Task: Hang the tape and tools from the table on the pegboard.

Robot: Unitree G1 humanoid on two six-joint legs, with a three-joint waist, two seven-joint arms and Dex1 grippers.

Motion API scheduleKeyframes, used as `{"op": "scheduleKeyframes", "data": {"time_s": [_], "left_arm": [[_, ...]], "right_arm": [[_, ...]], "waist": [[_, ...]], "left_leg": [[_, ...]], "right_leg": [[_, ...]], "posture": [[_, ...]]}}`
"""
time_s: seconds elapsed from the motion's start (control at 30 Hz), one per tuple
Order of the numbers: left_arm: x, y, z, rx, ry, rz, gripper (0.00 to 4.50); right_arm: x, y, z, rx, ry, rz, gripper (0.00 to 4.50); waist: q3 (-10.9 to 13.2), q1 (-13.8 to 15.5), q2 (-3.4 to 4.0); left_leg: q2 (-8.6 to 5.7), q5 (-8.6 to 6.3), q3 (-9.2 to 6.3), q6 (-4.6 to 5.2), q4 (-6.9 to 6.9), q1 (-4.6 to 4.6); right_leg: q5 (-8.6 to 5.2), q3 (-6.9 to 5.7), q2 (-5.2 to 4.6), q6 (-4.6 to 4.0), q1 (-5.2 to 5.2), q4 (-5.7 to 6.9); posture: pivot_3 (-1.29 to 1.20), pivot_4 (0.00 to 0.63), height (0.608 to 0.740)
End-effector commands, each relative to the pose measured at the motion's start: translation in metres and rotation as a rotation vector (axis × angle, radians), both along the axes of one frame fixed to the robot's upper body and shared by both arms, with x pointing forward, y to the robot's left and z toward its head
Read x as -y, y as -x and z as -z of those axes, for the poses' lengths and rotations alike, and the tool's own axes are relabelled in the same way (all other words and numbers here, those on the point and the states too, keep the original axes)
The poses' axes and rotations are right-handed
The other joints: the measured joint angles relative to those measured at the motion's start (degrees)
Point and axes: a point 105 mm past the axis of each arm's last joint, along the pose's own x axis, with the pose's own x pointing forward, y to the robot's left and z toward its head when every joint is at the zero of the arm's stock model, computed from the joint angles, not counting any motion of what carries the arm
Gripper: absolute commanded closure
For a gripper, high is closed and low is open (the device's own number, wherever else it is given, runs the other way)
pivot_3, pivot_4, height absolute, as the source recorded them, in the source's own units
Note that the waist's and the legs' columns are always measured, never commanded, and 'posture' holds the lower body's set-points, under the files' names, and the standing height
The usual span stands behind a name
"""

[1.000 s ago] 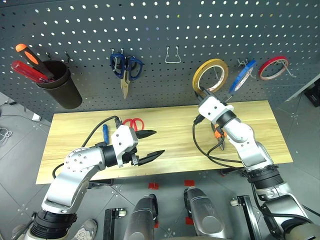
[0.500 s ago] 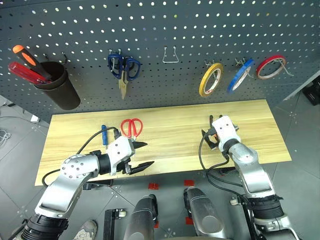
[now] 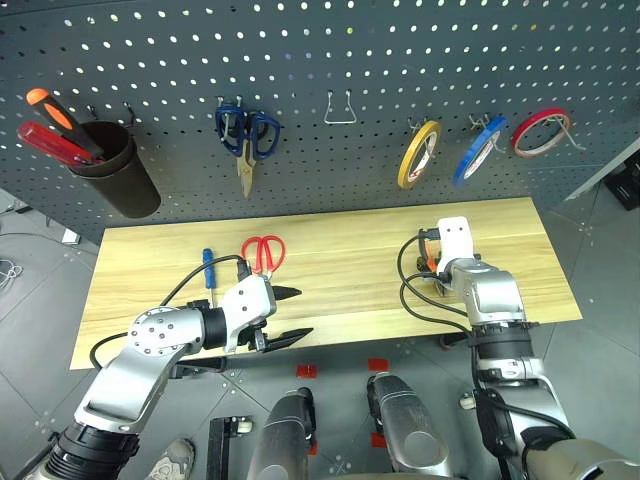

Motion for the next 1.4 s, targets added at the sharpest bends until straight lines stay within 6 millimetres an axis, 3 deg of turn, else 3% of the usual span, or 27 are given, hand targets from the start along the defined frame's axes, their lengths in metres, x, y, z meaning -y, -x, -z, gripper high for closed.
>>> {"op": "scheduleKeyframes", "data": {"time_s": [0.03, 0.27, 0.4, 0.5, 0.63, 0.7, 0.77, 0.93, 1.23, 1.4], "left_arm": [[0.004, 0.003, -0.006, 0.034, -0.005, 0.029, 0.95], [0.005, -0.001, -0.008, 0.053, 0.010, 0.010, 0.95], [0.003, 0.000, -0.008, 0.048, 0.015, -0.002, 0.95], [0.003, -0.001, -0.008, 0.044, 0.037, -0.021, 0.95], [-0.002, -0.005, -0.014, 0.077, 0.099, -0.097, 0.95], [-0.009, -0.003, -0.018, 0.074, 0.146, -0.138, 0.95], [-0.018, 0.000, -0.021, 0.078, 0.180, -0.192, 0.95], [-0.040, -0.009, -0.042, 0.177, 0.288, -0.364, 0.95], [-0.046, -0.005, -0.072, 0.222, 0.388, -0.424, 0.95], [-0.034, -0.015, -0.089, 0.206, 0.425, -0.438, 0.95]], "right_arm": [[0.006, -0.008, 0.001, -0.009, -0.020, 0.032, 0.07], [0.003, -0.016, 0.007, -0.085, -0.083, 0.025, 0.07], [-0.005, -0.009, 0.015, -0.183, -0.213, 0.058, 0.99], [-0.014, -0.006, 0.019, -0.217, -0.290, 0.061, 1.95], [-0.029, -0.001, 0.014, -0.167, -0.271, -0.048, 2.04], [-0.055, 0.009, -0.007, -0.047, -0.212, -0.245, 2.04], [-0.086, 0.033, -0.026, 0.068, -0.218, -0.419, 2.04], [-0.133, 0.079, -0.067, 0.291, -0.286, -0.590, 2.04], [-0.165, 0.079, -0.234, 1.113, -0.267, -0.681, 2.04], [-0.179, 0.061, -0.285, 1.365, -0.195, -0.647, 2.04]], "waist": [[0.00, -0.31, 0.00], [0.00, -1.11, -0.01], [-0.01, -1.10, -0.02], [-0.06, -1.09, -0.10], [-0.12, -1.08, -0.18], [-0.11, -1.08, -0.18], [-0.11, -1.18, -0.17], [-0.09, -1.05, -0.15], [-0.10, -0.64, -0.17], [-0.10, -0.84, -0.17]], "left_leg": [[-0.01, 0.01, 0.06, 0.00, 0.02, -0.15], [0.00, 0.05, 0.08, 0.07, 0.21, -0.36], [0.00, 0.10, 0.06, 0.10, 0.25, -0.31], [0.00, 0.11, 0.06, 0.11, 0.31, -0.30], [0.01, 0.11, 0.06, 0.11, 0.31, -0.30], [0.03, 0.10, 0.04, 0.11, 0.28, -0.32], [0.04, 0.10, 0.06, 0.10, 0.23, -0.45], [0.12, 0.13, 0.25, 0.05, 0.24, -0.81], [0.07, 0.28, 0.21, -0.09, 0.29, -0.78], [0.10, 0.31, 0.22, -0.14, 0.27, -0.75]], "right_leg": [[0.00, 0.03, -0.02, 0.00, -0.19, 0.08], [0.01, 0.00, -0.04, 0.00, -0.36, 0.34], [0.02, -0.01, -0.04, 0.02, -0.36, 0.55], [0.02, 0.00, -0.04, 0.02, -0.36, 0.64], [0.02, 0.00, -0.04, 0.02, -0.36, 0.64], [0.02, -0.01, -0.03, 0.01, -0.39, 0.64], [0.02, 0.00, -0.03, 0.01, -0.62, 0.73], [0.02, 0.05, -0.05, 0.02, -1.12, 0.82], [0.24, -0.01, -0.06, 0.08, -1.13, 0.77], [0.25, -0.06, -0.03, 0.05, -1.12, 0.81]], "posture": [[-0.29, 0.320, 0.740], [-0.28, 0.321, 0.740], [-0.29, 0.320, 0.740], [-0.29, 0.320, 0.740], [-0.28, 0.318, 0.740], [-0.28, 0.319, 0.740], [-0.28, 0.321, 0.740], [-0.29, 0.322, 0.740], [-0.26, 0.326, 0.740], [-0.23, 0.324, 0.740]]}}
